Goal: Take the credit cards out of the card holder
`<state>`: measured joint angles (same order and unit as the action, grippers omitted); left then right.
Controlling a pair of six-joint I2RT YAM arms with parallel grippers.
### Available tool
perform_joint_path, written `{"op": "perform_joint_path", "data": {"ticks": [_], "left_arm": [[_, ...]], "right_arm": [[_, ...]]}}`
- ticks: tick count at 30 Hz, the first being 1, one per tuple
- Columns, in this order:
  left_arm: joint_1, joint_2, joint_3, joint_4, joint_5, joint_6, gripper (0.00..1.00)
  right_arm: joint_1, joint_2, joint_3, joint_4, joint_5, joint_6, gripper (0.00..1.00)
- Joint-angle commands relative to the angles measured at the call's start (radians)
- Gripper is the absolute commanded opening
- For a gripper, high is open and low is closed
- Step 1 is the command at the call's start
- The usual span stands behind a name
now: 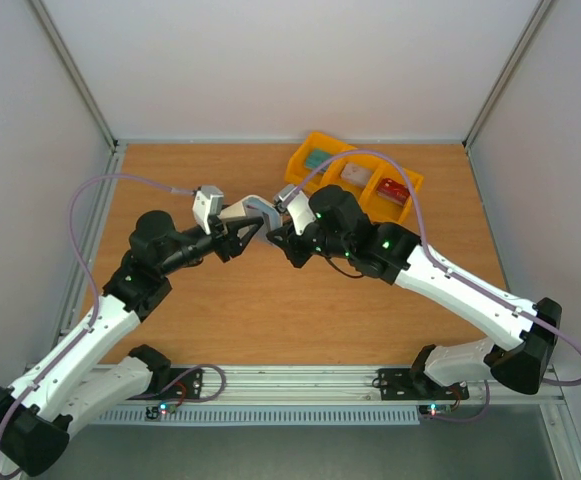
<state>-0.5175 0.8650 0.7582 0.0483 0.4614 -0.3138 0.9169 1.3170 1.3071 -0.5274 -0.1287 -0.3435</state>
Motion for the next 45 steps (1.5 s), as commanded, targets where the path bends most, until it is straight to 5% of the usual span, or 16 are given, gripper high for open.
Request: {"op": "perform_joint_path", "data": {"ticks": [1, 11, 18, 20, 26, 31, 35, 38, 45], "left_arm": [[-0.004, -0.004, 0.009, 0.016, -0.049, 0.030, 0.51], [-0.004, 0.003, 0.004, 0.023, -0.021, 0.021, 0.56], [-0.004, -0.006, -0.009, 0.027, -0.015, 0.026, 0.02], [-0.004, -0.010, -0.010, 0.026, -0.019, 0.033, 0.00], [0.003, -0.034, -0.025, 0.066, 0.071, 0.012, 0.00], [0.005, -0.040, -0.043, 0.105, 0.182, -0.026, 0.01], [0.031, -0.055, -0.032, 0.021, 0.020, -0.034, 0.28], [0.049, -0.063, -0.022, -0.041, -0.108, 0.024, 0.42], [0.074, -0.081, -0.022, -0.130, -0.155, 0.105, 0.49]], "right_arm": [[0.017, -0.013, 0.050, 0.013, 0.010, -0.027, 0.01], [0.078, 0.030, 0.102, -0.013, -0.050, -0.093, 0.01], [0.076, -0.004, 0.088, 0.004, -0.120, -0.127, 0.01], [0.072, -0.025, 0.081, 0.000, -0.132, -0.151, 0.01], [-0.035, -0.076, 0.041, -0.062, -0.290, -0.173, 0.09], [-0.206, -0.114, -0.011, -0.050, -0.519, -0.128, 0.01], [-0.288, -0.162, -0.040, -0.045, -0.694, -0.113, 0.01], [-0.293, -0.159, -0.019, -0.114, -0.696, -0.130, 0.01], [-0.299, -0.131, 0.022, -0.195, -0.433, -0.046, 0.01]]}}
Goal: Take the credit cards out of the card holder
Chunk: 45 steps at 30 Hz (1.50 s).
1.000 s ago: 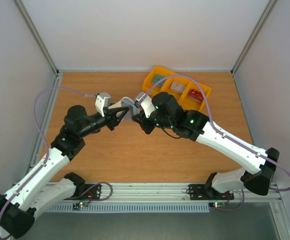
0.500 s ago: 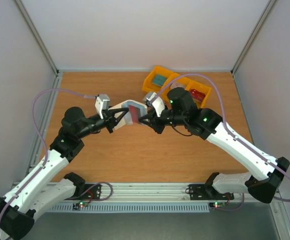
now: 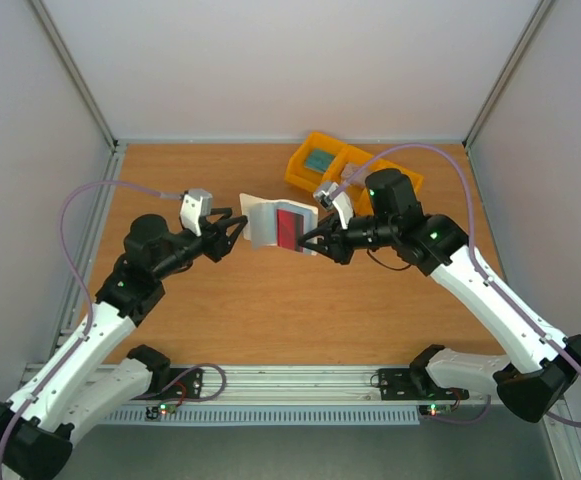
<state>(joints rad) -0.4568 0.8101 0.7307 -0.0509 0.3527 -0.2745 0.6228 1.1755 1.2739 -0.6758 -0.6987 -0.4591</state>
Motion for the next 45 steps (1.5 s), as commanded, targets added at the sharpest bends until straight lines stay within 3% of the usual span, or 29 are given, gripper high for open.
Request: {"op": "perform_joint_path", "data": {"ticks": [1, 6, 10, 12, 14, 17, 22, 29, 34, 45], "left_arm": [[0.013, -0.032, 0.004, -0.024, -0.031, 0.086, 0.50], [0.018, -0.071, 0.011, 0.073, 0.148, 0.170, 0.53], [0.017, -0.081, 0.051, 0.180, 0.448, 0.212, 0.49], [-0.020, -0.048, 0.074, 0.215, 0.581, 0.100, 0.47], [-0.101, -0.012, 0.075, 0.215, 0.626, -0.009, 0.45], [-0.167, 0.055, 0.056, 0.233, 0.569, -0.078, 0.44], [-0.138, 0.111, 0.056, 0.230, 0.375, -0.148, 0.34], [-0.073, 0.061, 0.016, 0.173, 0.361, -0.140, 0.21], [-0.079, 0.067, 0.018, 0.226, 0.474, -0.122, 0.20], [-0.133, 0.074, 0.021, 0.264, 0.534, -0.094, 0.04]], "right_arm": [[-0.004, 0.024, 0.072, -0.065, 0.178, 0.088, 0.01], [-0.004, 0.084, 0.122, -0.147, 0.347, 0.170, 0.01], [-0.004, 0.114, 0.172, -0.202, 0.457, 0.206, 0.01], [-0.002, 0.130, 0.195, -0.208, 0.439, 0.210, 0.01], [0.004, 0.140, 0.207, -0.195, 0.397, 0.199, 0.01], [0.021, 0.132, 0.189, -0.138, 0.268, 0.157, 0.01], [0.028, 0.048, 0.092, -0.007, 0.019, 0.090, 0.01], [0.028, -0.017, 0.027, 0.087, -0.292, 0.036, 0.01], [0.029, -0.016, 0.025, 0.108, -0.330, 0.026, 0.01], [0.058, 0.027, 0.034, 0.088, -0.292, -0.007, 0.01]]}}
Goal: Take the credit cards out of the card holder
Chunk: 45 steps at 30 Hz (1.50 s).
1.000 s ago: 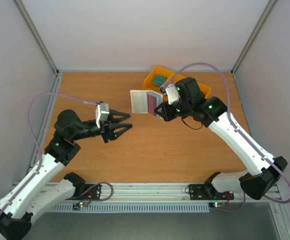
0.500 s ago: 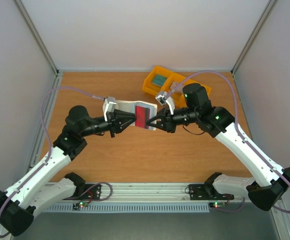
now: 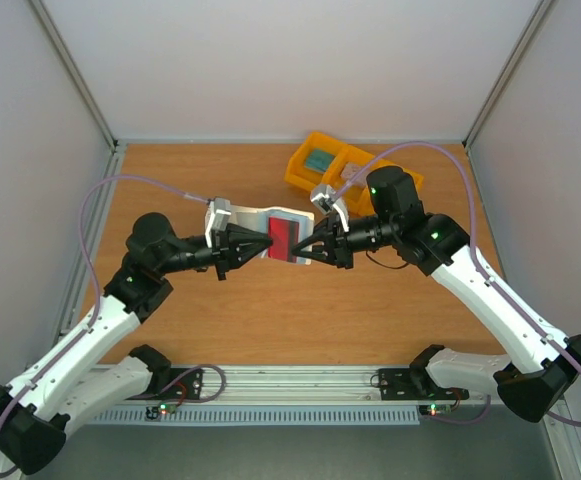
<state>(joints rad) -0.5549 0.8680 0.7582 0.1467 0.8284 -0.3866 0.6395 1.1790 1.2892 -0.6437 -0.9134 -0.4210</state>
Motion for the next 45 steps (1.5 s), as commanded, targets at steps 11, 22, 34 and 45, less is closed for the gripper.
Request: {"op": "perform_joint_path", "data": {"ticks": [11, 22, 34, 45], "left_arm": [[-0.003, -0.022, -0.023, 0.057, 0.056, -0.056, 0.00], [0.007, -0.050, -0.043, 0.076, 0.083, -0.080, 0.00], [0.032, -0.061, -0.049, 0.072, 0.086, -0.103, 0.00], [0.036, -0.057, -0.058, 0.095, 0.096, -0.099, 0.00]], "right_arm": [[0.012, 0.000, 0.015, -0.041, -0.002, -0.124, 0.10], [-0.011, -0.010, -0.004, -0.025, -0.007, -0.109, 0.21], [-0.085, -0.021, -0.011, -0.084, -0.074, -0.141, 0.01], [-0.112, -0.003, -0.009, -0.061, -0.124, -0.099, 0.22]]}}
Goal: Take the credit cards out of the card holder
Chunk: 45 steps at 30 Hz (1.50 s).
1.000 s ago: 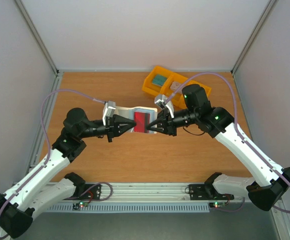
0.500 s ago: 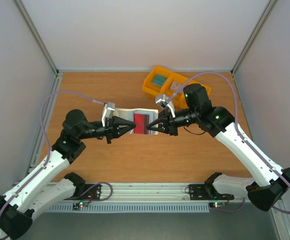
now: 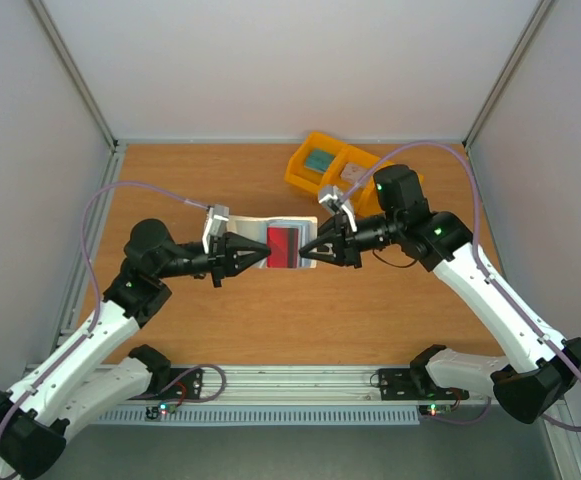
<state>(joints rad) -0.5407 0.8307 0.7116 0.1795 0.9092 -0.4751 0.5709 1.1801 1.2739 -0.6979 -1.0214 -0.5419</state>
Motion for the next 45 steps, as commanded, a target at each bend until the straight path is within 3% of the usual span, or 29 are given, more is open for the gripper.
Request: {"op": "perform_joint_path", "data": {"ticks": [1, 4, 7, 11, 32, 41, 45], "left_arm": [[0.022, -0.020, -0.011, 0.063, 0.015, -0.013, 0.00], [0.022, -0.021, -0.012, 0.063, 0.020, -0.017, 0.00], [0.022, -0.019, -0.016, 0.067, 0.013, -0.019, 0.00], [0.022, -0.009, -0.012, 0.074, 0.014, -0.025, 0.00], [0.024, -0.049, -0.018, -0.001, -0.007, 0.013, 0.00], [0.021, -0.035, -0.043, 0.065, -0.026, -0.002, 0.03], [0.017, -0.027, -0.046, 0.077, -0.038, -0.033, 0.11]], "right_arm": [[-0.045, -0.005, 0.004, -0.002, -0.015, 0.024, 0.27], [-0.044, -0.008, -0.001, 0.005, -0.018, 0.025, 0.28], [-0.043, -0.004, -0.001, 0.021, -0.023, 0.047, 0.12], [-0.043, -0.007, -0.007, 0.048, -0.049, 0.057, 0.02], [-0.086, -0.037, 0.030, -0.121, -0.048, -0.069, 0.01], [-0.076, 0.000, 0.013, -0.012, -0.125, 0.024, 0.01], [-0.065, 0.004, 0.010, -0.005, -0.122, 0.022, 0.01]]}}
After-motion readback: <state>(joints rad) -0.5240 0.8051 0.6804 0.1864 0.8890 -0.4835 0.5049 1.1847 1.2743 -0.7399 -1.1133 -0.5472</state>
